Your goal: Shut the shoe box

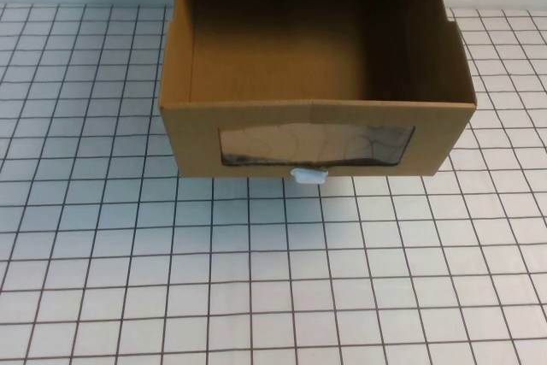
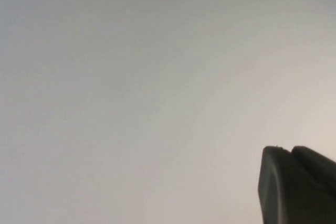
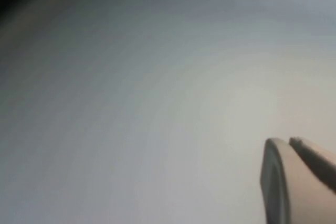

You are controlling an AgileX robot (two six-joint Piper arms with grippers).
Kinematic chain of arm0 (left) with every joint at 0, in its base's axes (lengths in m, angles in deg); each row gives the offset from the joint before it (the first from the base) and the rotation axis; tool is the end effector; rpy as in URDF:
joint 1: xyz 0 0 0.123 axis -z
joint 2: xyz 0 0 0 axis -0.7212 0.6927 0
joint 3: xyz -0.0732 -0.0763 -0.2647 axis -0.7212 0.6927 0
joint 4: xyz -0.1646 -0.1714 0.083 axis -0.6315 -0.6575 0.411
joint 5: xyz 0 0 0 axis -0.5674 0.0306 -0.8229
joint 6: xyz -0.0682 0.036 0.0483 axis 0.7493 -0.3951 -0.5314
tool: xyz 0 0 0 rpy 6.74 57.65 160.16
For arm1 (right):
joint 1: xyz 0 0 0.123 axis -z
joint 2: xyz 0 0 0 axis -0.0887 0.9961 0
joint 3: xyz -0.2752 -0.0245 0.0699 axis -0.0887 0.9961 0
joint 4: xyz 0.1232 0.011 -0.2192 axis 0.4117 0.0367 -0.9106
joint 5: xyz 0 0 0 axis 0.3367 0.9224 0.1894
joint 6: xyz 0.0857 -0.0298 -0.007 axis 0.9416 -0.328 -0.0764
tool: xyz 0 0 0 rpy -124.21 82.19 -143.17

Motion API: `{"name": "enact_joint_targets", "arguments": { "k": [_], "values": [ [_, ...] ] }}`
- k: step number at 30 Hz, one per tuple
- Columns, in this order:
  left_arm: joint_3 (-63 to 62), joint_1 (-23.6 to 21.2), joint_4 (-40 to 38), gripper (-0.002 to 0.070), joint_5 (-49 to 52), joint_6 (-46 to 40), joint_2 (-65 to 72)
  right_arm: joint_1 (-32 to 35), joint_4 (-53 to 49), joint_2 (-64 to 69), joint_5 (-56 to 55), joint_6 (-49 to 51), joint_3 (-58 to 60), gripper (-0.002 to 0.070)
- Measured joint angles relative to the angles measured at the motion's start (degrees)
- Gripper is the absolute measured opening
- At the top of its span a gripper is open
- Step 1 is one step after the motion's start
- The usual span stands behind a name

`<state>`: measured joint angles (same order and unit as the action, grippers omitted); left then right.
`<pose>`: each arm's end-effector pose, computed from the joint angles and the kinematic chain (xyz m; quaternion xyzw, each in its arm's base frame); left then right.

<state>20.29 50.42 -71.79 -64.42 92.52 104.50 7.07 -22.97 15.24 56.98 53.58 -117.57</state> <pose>0.0519 -0.0039 0.4862 -0.0644 0.4886 -0.1777 0.8518 0.0058 -0.0009 0.4931 0.1470 0.3680 0.3007 0.8675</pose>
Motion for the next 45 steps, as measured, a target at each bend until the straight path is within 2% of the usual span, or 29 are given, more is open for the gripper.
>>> {"name": "enact_joint_targets", "arguments": {
  "k": [4, 8, 14, 22, 25, 30, 33, 39, 45],
  "values": [
    [-4.08, 4.87, 0.73, -0.0005, 16.02, 0.1, 6.89, 0.0, -0.13, 6.78, 21.81, 0.84, -1.89, -0.0014],
    [-4.18, 6.73, 1.27, -0.0005, 22.9, -1.23, 12.0, 0.0, -2.17, 10.84, 34.78, -4.21, -1.89, -0.0014],
    [-4.18, 6.96, -0.55, -0.0005, 24.93, -1.45, 17.32, -2.46, 0.99, 11.97, 37.1, -16.19, -1.89, -0.0014],
    [-4.79, 6.96, -2.15, -0.0005, 27.17, -2.42, 22.73, -11.68, 20.42, 16.8, 43.1, -51.73, -1.89, -0.0014],
    [-8.04, 6.96, -5.42, -0.0005, 33.59, -9.14, 25.98, -13.69, 28.45, 20.34, 47.5, -62.84, -1.89, -0.0014],
    [-18.61, 6.96, -16.07, -0.0005, 45.34, -25.38, 34.85, -15.87, 40.96, 27.13, 51.75, -76.41, -1.89, -0.0014],
    [-26.08, 6.96, -21.5, -0.0005, 50.51, -32.25, 41.07, -18.19, 46.92, 30.04, 53.31, -83.44, -1.89, -0.0014],
    [-41.86, 6.96, -31.12, -0.0005, 55.12, -37.53, 54.68, -26.13, 49.82, 35.53, 55.39, -95.08, -1.89, -0.0014],
    [-54.75, 6.96, -38.44, -0.0005, 57.88, -38.84, 67.05, -28.45, 50.32, 40.48, 55.48, -108.32, -1.89, -0.0014]
  ]
}}
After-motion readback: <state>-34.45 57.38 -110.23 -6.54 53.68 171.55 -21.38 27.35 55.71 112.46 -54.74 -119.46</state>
